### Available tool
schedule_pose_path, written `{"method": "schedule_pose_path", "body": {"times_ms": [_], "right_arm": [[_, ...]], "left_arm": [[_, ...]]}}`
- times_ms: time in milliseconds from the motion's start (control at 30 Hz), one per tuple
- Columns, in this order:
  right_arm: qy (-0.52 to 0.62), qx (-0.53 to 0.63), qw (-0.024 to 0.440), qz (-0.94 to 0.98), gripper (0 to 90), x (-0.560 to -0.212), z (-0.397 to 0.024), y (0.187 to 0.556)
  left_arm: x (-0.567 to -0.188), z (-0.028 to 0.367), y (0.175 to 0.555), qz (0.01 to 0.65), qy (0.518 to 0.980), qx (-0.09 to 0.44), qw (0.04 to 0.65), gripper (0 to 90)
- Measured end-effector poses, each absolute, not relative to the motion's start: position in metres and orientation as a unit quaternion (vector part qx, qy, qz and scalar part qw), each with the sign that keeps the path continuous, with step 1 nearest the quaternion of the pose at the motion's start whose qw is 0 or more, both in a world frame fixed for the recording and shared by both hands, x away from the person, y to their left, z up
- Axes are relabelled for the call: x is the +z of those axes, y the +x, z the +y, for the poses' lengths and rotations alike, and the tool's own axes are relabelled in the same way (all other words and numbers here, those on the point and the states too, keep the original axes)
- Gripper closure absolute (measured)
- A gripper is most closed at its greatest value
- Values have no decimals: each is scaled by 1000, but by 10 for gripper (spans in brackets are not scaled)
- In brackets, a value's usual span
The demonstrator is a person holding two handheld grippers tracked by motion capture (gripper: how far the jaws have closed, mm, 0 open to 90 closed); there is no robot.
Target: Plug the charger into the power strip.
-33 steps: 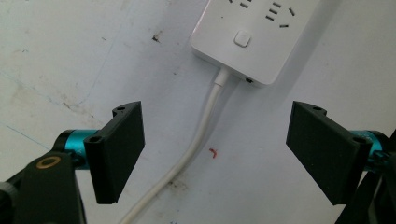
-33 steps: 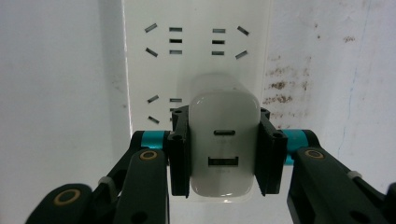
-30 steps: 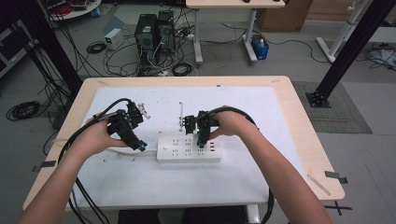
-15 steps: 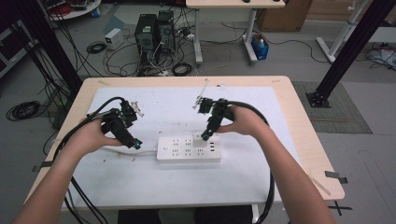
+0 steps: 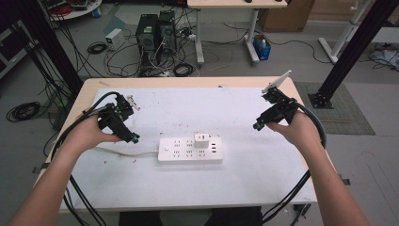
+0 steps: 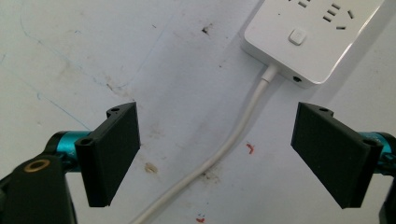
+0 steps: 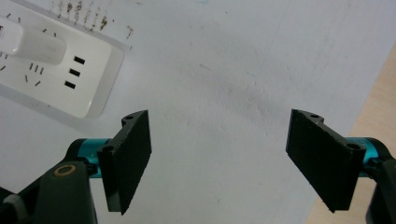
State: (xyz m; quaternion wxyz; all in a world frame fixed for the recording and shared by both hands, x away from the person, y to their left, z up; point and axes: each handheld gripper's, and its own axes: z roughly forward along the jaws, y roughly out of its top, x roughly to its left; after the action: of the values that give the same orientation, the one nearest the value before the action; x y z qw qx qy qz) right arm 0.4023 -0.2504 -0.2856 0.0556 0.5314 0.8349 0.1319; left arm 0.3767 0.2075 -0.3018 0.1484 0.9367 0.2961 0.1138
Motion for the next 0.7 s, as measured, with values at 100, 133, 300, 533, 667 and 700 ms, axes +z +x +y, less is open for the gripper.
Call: {"method": "schedule_pose_path", "body": {"times_ms": [100, 133, 300, 533, 667, 700], "right_arm": [[538, 136, 53, 830, 220, -286, -256, 400], [539, 136, 55, 829, 220, -285, -257, 399], [543, 134, 53, 827, 220, -286, -260, 400], [542, 132, 54, 828, 220, -288, -260, 401], [541, 131, 55, 829, 220, -290, -260, 401], [541, 131, 56, 829, 220, -290, -260, 401]], "left_arm": [[-301, 206, 377, 290, 939, 114, 146, 156], [-301, 205, 377, 292, 938, 114, 146, 156], [-300, 202, 375, 285, 942, 115, 138, 156], [-300, 198, 374, 281, 943, 115, 138, 156], [-301, 197, 375, 280, 943, 113, 138, 156], [-301, 197, 376, 279, 944, 114, 136, 156]]}}
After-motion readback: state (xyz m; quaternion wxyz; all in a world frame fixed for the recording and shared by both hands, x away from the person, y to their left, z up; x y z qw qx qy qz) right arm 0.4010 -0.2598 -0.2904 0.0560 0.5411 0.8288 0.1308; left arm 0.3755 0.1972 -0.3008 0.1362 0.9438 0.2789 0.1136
